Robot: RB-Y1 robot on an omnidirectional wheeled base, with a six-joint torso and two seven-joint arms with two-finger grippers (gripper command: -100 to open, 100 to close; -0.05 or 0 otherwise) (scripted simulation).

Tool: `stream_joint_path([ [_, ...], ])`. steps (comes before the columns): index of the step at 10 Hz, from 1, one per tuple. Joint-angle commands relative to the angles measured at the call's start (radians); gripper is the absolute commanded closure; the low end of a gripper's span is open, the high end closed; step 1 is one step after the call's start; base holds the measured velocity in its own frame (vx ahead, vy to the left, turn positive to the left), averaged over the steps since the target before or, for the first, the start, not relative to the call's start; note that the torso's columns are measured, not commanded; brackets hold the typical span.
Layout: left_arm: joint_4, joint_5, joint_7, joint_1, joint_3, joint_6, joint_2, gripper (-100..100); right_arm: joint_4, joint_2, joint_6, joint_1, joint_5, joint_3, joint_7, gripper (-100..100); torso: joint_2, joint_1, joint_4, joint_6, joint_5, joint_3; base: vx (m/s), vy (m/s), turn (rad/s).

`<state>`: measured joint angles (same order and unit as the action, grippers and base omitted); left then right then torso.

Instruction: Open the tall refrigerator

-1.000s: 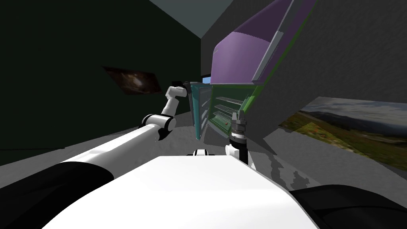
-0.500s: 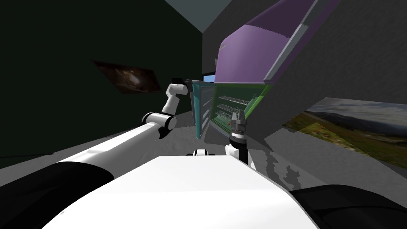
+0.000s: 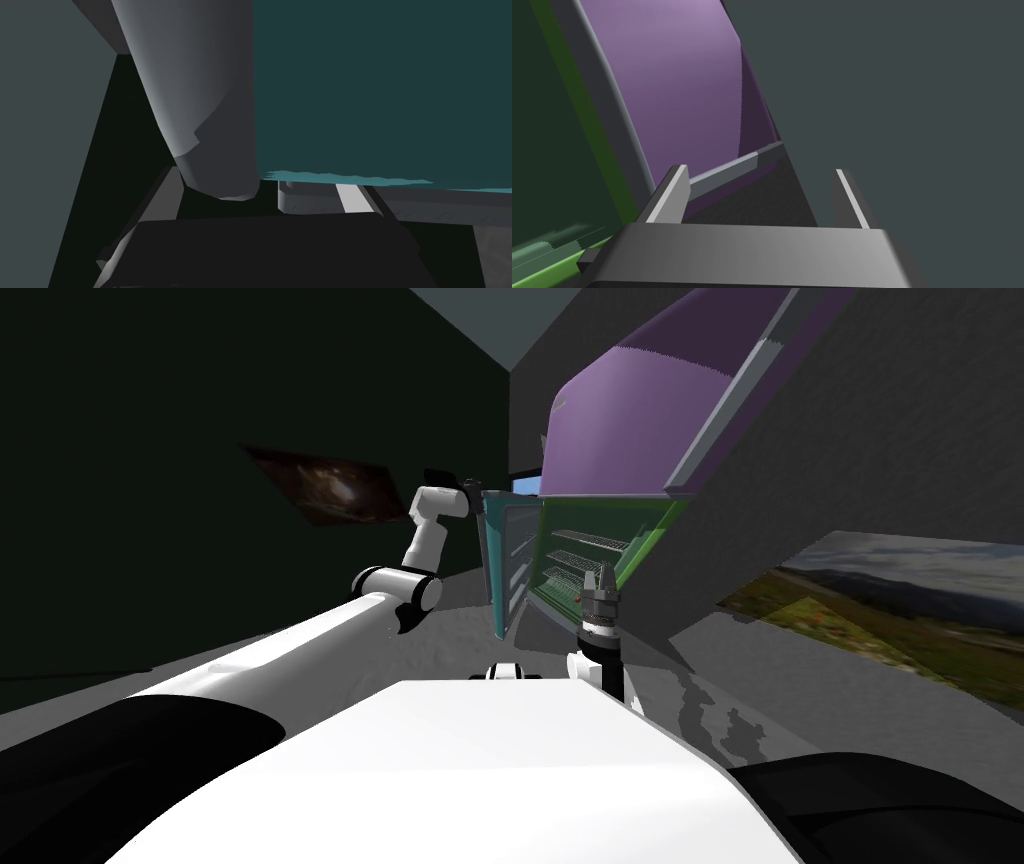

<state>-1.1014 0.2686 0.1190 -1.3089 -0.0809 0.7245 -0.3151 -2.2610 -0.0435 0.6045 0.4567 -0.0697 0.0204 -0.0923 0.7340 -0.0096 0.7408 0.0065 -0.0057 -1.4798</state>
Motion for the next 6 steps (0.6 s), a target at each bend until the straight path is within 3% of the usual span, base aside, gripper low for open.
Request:
stream_joint_path([
  [1, -0.004, 0.0, 0.002, 0.001, -0.001, 0.009, -0.001, 0, 0.0, 0.0, 0.0, 0.0, 0.0, 0.0, 0.0, 0, 0.0, 0.003, -0.002, -0.002, 0.002, 0.0, -0.01, 0.005, 0.02],
  [6, -0.004, -0.001, 0.002, 0.003, -0.002, 0.009, -0.003, 0, 0.0, 0.0, 0.0, 0.0, 0.0, 0.0, 0.0, 0, 0.001, 0.008, -0.004, -0.005, 0.005, 0.002, -0.004, 0.002, 0.007],
])
